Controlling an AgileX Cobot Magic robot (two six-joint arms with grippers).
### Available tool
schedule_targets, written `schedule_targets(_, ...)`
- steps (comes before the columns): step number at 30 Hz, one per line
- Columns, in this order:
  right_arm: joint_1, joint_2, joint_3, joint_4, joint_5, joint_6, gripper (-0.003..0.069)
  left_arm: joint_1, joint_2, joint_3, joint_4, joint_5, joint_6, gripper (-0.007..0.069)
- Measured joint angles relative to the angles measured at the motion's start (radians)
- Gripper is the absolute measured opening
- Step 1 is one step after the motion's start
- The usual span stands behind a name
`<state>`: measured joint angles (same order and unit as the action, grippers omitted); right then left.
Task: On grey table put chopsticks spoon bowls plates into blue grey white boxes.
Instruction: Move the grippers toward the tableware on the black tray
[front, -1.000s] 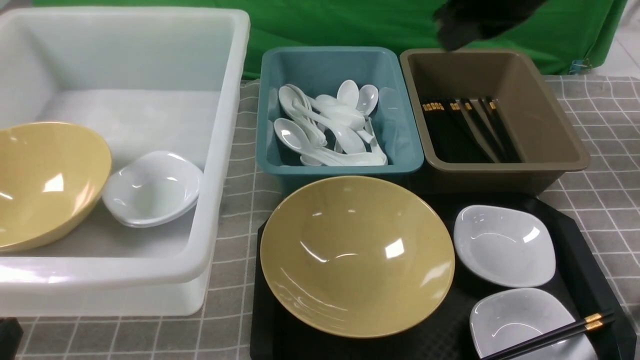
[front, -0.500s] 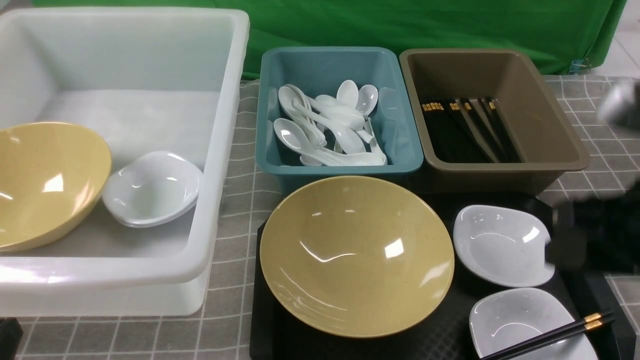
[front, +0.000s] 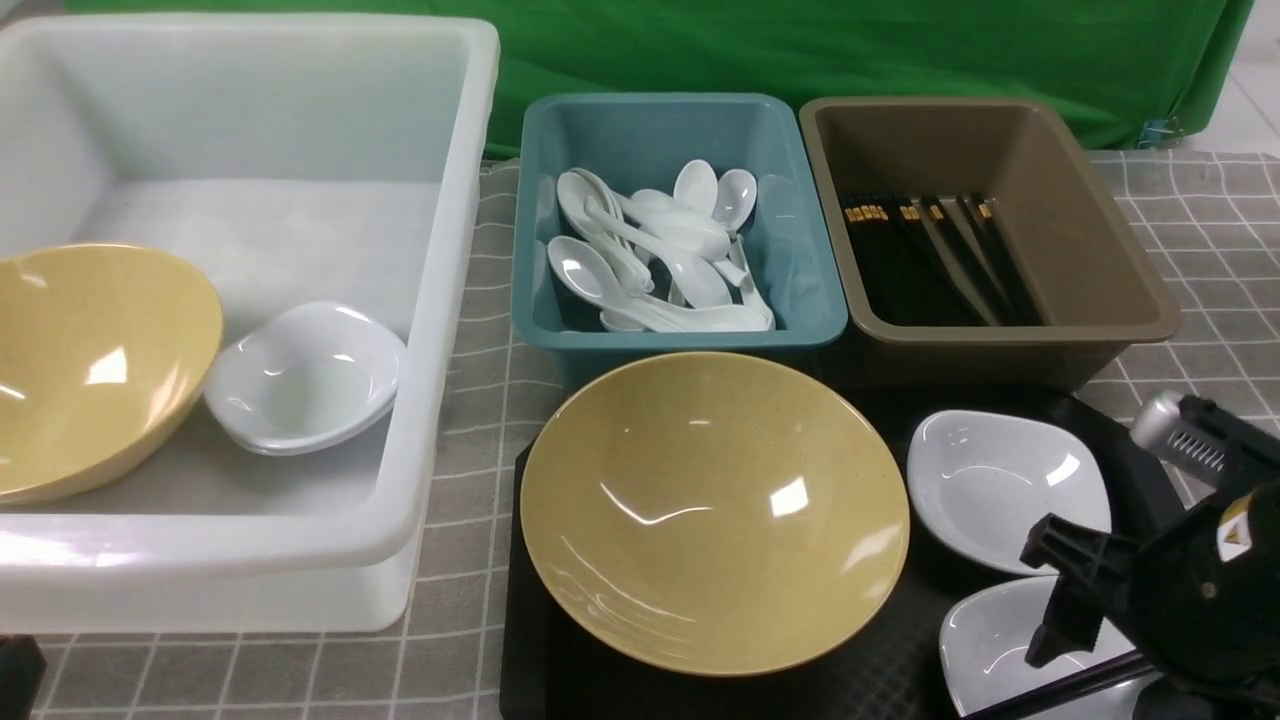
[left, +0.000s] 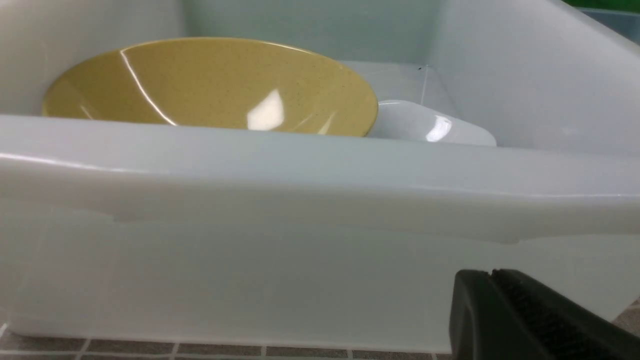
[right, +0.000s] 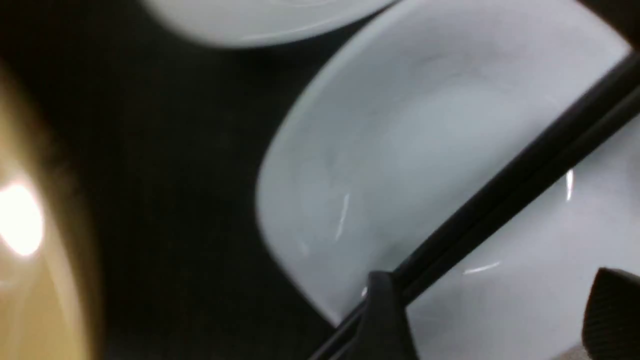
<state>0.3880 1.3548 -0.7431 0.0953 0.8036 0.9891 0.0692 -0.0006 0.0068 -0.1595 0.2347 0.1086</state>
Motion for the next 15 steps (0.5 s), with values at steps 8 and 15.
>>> schedule_targets(8,0.0,0.115,0.0,-0.014,-0.014,0.113,0.0488,0.0,0.0,0.0,0.0,0.0,0.0,0.0018)
schedule_targets(15,0.0,0.175,0.0,-0.017,-0.051,0.141,0.0486,0.0,0.0,0.0,0.0,0.0,0.0,0.0018)
